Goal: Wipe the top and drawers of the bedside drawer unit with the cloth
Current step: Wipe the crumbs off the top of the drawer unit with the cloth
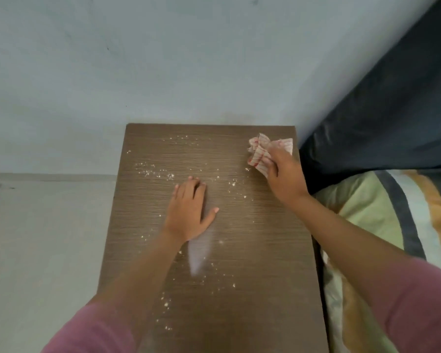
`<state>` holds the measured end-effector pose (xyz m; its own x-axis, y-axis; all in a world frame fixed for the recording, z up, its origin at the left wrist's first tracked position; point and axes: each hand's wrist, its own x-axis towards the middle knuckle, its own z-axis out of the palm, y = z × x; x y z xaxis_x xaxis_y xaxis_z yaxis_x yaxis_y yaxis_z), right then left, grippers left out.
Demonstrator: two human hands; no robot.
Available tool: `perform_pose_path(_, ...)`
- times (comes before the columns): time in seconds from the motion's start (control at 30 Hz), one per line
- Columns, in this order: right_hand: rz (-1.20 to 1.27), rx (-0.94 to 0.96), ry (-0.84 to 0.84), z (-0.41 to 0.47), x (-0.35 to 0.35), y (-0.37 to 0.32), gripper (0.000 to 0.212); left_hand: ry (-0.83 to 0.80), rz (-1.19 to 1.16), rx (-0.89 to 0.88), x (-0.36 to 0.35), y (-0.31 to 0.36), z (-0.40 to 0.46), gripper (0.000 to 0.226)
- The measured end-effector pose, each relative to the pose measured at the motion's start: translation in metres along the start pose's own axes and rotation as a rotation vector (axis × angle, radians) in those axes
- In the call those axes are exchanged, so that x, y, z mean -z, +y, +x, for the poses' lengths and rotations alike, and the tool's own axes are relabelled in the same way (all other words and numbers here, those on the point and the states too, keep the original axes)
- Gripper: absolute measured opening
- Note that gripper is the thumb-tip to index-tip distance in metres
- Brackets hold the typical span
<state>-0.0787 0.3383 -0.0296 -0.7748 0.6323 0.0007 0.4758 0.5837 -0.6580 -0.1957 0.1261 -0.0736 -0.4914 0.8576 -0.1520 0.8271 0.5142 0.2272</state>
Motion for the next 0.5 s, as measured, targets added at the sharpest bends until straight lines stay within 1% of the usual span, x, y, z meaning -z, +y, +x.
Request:
perform_pose_path(0.1,-0.027,0.031,0.01,0.036,-0.012,0.008,0.038,0.024,-0.032,0.033,-0.008,-0.007,0.003,0.065)
perform_pose_path(0.23,-0.072,0.067,-0.059,0.065,-0.033,0.026,0.039,0.034,-0.028,0.05,-0.012,-0.009,0.005,0.067)
perform_pose_path(0.37,-0.34,0.069,-0.138,0.072,-0.05,0.032,0.044,0.005,-0.028,0.057,-0.014,-0.012,0.007,0.071)
perform_pose_path(0.5,-0.399,0.052,-0.149,0.074,-0.056,0.029,0.048,-0.004,-0.02,0.063,-0.014,-0.013,0.008,0.072)
